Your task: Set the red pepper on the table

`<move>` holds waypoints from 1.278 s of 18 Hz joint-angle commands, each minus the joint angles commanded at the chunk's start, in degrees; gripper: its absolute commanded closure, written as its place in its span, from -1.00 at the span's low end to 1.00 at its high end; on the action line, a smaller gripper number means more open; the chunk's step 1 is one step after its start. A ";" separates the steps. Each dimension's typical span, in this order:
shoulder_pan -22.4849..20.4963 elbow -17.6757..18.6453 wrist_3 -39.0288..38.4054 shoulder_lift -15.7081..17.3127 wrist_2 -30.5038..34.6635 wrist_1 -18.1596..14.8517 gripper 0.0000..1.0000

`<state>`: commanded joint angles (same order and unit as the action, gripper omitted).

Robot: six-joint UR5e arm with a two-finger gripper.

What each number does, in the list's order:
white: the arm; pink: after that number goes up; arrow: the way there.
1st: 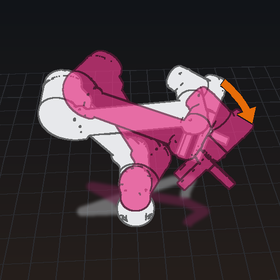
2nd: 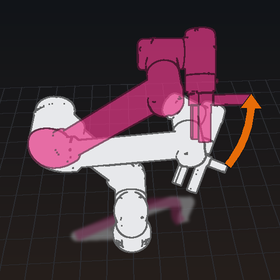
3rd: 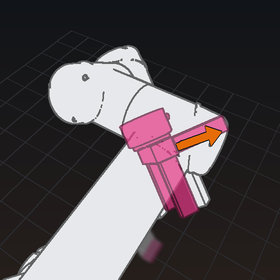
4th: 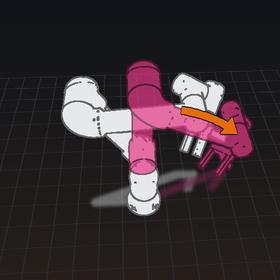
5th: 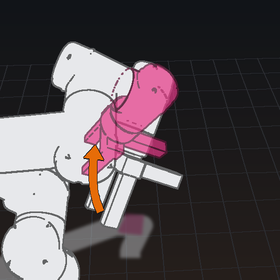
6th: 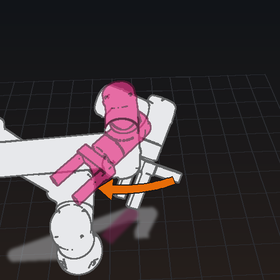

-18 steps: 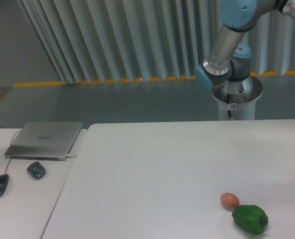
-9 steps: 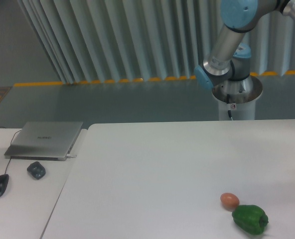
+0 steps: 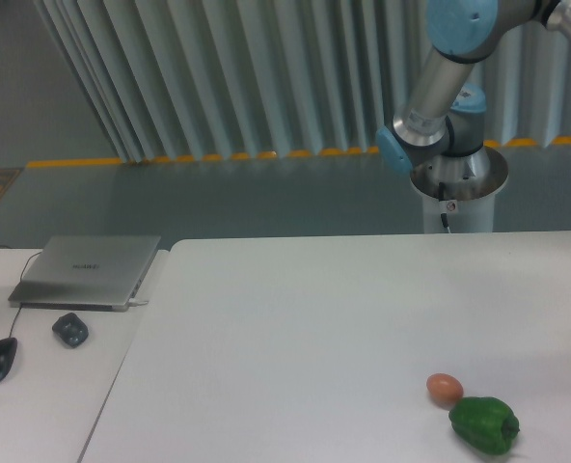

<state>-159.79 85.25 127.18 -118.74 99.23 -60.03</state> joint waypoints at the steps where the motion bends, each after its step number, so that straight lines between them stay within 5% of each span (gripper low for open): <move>1: 0.09 0.00 0.00 0.00 0.09 0.00 -0.22; 14: 0.44 -2.73 -2.89 1.41 -3.87 -5.01 -0.12; 16: 0.27 -2.73 -3.77 1.41 -4.48 -5.01 -0.57; 17: 0.09 -2.64 -3.86 1.41 -4.57 -4.92 -0.99; 23: -3.16 -2.63 -21.48 0.71 -10.28 -4.57 -1.00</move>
<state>-162.95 82.62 105.69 -118.03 88.95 -64.60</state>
